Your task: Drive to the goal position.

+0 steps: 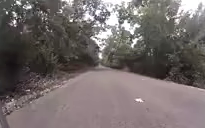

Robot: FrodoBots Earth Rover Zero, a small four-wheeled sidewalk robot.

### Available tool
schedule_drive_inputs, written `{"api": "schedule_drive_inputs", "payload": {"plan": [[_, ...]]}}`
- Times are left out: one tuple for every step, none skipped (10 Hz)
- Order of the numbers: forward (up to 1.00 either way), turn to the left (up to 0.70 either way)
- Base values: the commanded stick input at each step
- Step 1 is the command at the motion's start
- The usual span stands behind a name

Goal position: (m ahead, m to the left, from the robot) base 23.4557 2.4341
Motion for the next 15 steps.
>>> {"api": "schedule_drive_inputs", "payload": {"plan": [[0.70, 0.00], [0.70, 0.00], [0.70, 0.00], [0.70, 0.00], [0.70, 0.00], [0.70, 0.00], [0.70, 0.00], [0.70, 0.00], [0.70, 0.00], [0.70, 0.00], [0.70, 0.00], [0.70, 0.00], [0.70, 0.00], [0.70, 0.00], [0.70, 0.00]]}}
